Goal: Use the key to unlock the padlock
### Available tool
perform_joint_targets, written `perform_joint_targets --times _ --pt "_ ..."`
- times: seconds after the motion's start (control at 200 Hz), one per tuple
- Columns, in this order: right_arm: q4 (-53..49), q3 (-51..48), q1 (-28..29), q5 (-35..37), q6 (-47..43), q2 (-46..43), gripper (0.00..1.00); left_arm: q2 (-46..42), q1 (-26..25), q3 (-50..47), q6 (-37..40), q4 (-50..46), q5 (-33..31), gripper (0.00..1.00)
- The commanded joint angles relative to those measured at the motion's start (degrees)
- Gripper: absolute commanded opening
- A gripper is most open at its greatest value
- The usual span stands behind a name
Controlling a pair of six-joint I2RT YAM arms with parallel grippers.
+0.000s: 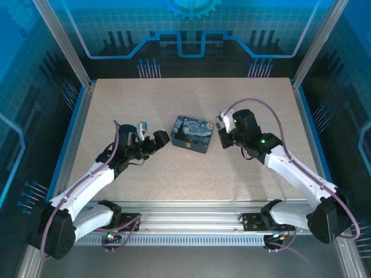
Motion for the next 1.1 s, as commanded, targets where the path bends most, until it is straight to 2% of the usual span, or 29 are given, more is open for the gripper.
perform_joint_targets --times 0.0,0.165,0.41,0.8,1.096 --pt "-4.36 -1.45 -4.57 3.67 7.48 -1.32 0.00 -0.47 0.26 1.73 1.89 -2.10 0.51 0.99" --pt "-7.10 -1.48 -10.91 7.12 12.68 2.70 0.00 -0.36 0.26 1.65 2.05 -2.45 0.16 0.99" --pt "-5.44 -1.04 -14.79 9.59 14.89 11.91 0.00 -0.56 0.26 0.26 1.66 -2.28 -0.29 0.99" --pt "-7.59 3.53 -15.60 14.51 16.90 24.80 0.00 -0.61 0.26 -1.24 1.14 -1.57 -0.73 0.99" --pt "-9.28 7.73 -15.66 11.46 18.07 30.11 0.00 -0.86 0.26 -2.04 0.52 -0.78 -0.92 0.99"
